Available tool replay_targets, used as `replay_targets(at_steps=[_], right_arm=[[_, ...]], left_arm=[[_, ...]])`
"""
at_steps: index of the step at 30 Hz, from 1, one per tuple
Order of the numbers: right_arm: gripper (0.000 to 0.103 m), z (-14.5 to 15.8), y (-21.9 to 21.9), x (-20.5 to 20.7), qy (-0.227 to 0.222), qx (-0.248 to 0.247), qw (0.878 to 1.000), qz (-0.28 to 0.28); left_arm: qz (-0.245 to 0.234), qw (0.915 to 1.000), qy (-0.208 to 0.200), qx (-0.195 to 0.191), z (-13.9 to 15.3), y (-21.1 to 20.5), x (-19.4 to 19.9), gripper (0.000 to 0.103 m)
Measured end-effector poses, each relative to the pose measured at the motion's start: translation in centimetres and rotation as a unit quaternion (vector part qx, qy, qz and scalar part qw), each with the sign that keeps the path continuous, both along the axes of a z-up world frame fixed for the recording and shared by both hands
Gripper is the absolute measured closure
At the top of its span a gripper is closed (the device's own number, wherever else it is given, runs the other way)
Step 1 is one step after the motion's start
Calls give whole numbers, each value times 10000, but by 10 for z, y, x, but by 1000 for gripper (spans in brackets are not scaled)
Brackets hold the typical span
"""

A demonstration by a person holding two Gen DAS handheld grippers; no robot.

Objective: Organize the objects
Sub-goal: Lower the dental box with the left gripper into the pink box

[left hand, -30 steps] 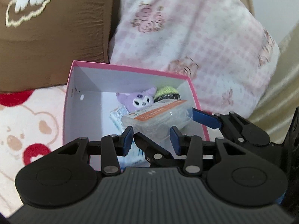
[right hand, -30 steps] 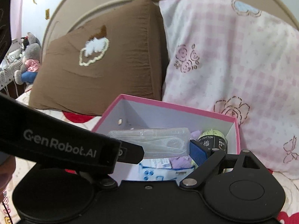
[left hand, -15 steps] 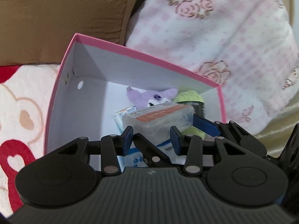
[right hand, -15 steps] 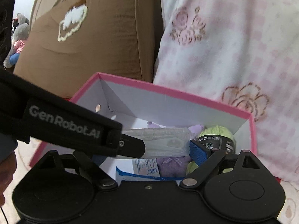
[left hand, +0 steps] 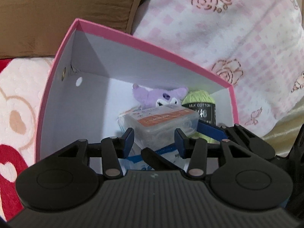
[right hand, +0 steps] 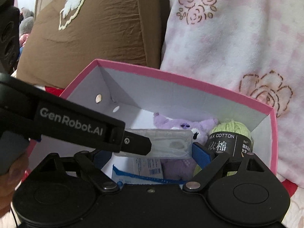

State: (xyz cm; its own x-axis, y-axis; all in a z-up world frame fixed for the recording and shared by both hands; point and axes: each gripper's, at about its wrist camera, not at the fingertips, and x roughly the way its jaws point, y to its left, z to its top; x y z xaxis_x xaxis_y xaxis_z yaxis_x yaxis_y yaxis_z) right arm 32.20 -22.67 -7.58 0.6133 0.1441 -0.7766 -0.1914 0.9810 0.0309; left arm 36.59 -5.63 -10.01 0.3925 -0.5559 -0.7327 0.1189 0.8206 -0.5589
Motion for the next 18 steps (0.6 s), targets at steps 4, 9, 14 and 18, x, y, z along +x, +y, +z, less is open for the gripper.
replay_targets(at_steps=[4, 9, 14, 18], right_arm=[[10, -2, 1, -5, 89, -58, 9999, 103], [10, -6, -4, -7, 288, 140, 9995, -86], [11, -14, -13, -5, 407, 341, 9978, -398], [26, -17, -14, -5, 419, 306, 9976, -457]], left_arm=[[-129, 9998, 118, -11, -5, -1, -2, 57], [-214, 9995, 201, -124, -8, 1, -10, 57], [-212, 9995, 185, -123, -8, 8, -13, 57], [-27, 9997, 247, -74, -16, 12, -10, 57]])
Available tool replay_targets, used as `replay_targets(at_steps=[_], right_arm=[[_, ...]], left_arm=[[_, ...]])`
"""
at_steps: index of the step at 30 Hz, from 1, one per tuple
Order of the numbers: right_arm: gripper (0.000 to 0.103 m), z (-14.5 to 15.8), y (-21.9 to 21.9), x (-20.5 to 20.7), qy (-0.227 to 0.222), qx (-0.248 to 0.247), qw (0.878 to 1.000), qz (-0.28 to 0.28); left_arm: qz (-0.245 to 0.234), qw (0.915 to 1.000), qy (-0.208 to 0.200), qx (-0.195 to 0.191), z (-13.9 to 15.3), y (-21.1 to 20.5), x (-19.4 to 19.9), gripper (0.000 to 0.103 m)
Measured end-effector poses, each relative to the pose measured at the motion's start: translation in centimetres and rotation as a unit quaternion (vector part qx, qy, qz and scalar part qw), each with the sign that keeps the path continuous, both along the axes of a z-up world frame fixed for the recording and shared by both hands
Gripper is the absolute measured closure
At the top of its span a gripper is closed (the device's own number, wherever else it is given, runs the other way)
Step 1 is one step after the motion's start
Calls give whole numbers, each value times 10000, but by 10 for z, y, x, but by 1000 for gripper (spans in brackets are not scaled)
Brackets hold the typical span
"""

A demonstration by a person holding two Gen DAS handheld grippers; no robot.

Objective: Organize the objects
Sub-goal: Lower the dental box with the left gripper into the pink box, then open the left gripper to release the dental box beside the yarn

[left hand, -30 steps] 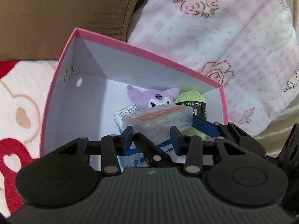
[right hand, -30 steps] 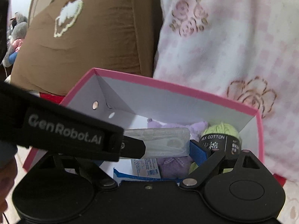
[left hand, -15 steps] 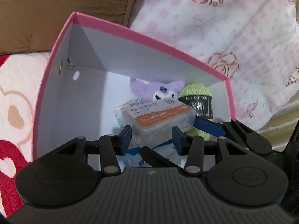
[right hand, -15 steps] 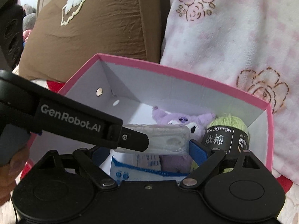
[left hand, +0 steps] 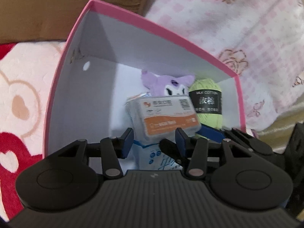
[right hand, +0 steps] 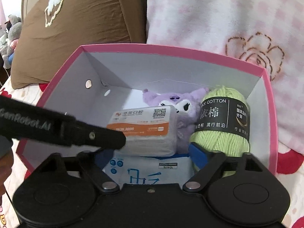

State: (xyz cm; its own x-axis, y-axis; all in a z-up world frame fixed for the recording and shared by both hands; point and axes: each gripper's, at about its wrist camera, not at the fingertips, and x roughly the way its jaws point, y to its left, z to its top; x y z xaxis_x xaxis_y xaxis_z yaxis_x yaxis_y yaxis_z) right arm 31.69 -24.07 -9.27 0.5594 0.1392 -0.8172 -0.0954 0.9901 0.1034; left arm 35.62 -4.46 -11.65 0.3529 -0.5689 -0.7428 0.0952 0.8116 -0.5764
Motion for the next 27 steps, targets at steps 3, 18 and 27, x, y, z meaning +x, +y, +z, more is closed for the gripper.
replay_targets(at_steps=[3, 18, 27], right_arm=[[28, 2, 3, -4, -85, -178, 9998, -20], [45, 9, -1, -24, -325, -468, 9982, -193], [37, 47, 3, -71, -727, -362, 9965, -219]], left_arm=[[27, 10000, -68, -17, -2, -2, -1, 60], [-127, 9977, -351, 570, 12, -18, -16, 62], [-327, 9933, -573, 948, 51, 4, -50, 60]])
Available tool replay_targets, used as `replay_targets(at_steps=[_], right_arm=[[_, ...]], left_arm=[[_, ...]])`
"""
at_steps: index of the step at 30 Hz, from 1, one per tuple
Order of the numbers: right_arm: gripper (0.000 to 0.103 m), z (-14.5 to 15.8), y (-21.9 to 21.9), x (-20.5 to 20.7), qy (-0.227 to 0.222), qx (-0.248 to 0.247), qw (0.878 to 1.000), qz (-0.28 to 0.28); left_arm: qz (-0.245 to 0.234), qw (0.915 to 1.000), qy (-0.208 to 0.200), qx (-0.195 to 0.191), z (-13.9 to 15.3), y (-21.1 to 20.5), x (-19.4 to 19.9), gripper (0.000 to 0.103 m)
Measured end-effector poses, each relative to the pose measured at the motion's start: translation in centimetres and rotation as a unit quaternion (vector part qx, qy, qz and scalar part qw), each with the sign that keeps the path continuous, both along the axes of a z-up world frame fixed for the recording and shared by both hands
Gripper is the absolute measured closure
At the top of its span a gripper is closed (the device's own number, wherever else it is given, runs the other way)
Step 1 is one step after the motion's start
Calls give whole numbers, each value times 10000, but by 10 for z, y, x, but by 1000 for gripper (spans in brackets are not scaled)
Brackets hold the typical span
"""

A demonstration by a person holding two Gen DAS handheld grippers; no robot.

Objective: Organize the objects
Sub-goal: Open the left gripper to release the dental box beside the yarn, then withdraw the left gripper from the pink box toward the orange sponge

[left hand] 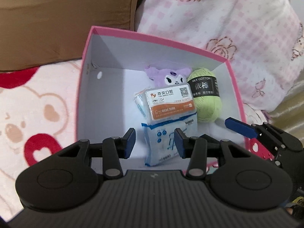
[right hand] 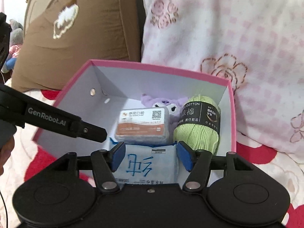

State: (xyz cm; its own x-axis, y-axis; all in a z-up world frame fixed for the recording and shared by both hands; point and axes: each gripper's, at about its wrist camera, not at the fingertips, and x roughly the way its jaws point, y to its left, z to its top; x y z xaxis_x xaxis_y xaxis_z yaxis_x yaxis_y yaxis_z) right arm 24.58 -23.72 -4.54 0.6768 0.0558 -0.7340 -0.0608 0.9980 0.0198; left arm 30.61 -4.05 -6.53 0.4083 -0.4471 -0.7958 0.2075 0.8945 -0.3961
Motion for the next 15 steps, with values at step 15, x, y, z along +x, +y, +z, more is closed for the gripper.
replay_targets(at_steps=[15], right_arm=[[30, 53, 32, -51, 66, 232, 9995, 185]], left_arm=[[39, 9977, -674, 81, 87, 42, -82, 50]])
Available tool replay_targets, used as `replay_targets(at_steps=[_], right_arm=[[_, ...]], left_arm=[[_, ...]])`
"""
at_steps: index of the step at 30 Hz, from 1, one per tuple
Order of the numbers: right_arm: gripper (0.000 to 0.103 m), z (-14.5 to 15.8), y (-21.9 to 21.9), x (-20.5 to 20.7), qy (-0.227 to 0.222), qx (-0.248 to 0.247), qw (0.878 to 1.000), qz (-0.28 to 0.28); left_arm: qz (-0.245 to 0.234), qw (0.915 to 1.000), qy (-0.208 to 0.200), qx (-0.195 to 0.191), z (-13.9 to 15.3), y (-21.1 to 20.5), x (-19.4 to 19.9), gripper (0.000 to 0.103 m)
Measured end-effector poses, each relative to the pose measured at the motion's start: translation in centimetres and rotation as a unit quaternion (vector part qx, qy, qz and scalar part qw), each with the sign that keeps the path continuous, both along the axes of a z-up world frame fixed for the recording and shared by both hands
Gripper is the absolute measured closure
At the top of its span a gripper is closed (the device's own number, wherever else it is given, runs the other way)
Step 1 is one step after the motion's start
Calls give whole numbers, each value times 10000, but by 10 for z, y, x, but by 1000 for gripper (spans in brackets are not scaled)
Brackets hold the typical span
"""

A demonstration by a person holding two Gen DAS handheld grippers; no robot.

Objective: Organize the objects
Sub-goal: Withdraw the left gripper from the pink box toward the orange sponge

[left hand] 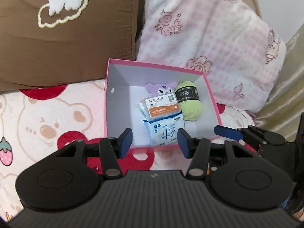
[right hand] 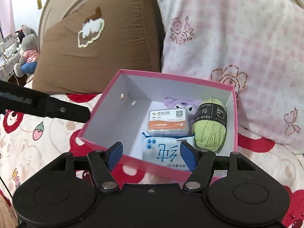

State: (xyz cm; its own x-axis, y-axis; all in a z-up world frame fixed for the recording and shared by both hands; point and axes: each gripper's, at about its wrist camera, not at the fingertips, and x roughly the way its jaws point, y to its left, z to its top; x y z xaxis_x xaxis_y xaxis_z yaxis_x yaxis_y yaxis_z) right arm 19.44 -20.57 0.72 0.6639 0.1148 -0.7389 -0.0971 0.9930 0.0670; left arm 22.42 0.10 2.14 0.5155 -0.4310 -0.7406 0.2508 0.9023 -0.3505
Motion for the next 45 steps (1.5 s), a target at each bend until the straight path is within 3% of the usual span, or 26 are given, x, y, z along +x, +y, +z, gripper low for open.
replay_targets(at_steps=[10, 17, 21, 26, 32, 45], right_arm=[[17, 23, 14, -37, -204, -261, 9992, 224], [8, 33, 8, -57, -176, -108, 9995, 246], [8, 36, 7, -66, -189, -174, 9994, 236], [8, 40, 3, -78, -178, -106, 9996, 194], [8, 37, -7, -96, -142, -201, 9995, 220], [8, 19, -26, -134, -4, -227, 9992, 337]], left_arm=[[90, 9999, 118, 52, 20, 7, -45, 38], [178, 9994, 276, 55, 20, 10, -63, 33], [119, 9994, 296, 142, 21, 7, -71, 31], [-28, 9996, 197, 200, 22, 2, -82, 15], [-137, 9992, 250, 294, 11, -7, -89, 7], [-467, 9972, 490, 302, -15, -20, -105, 5]])
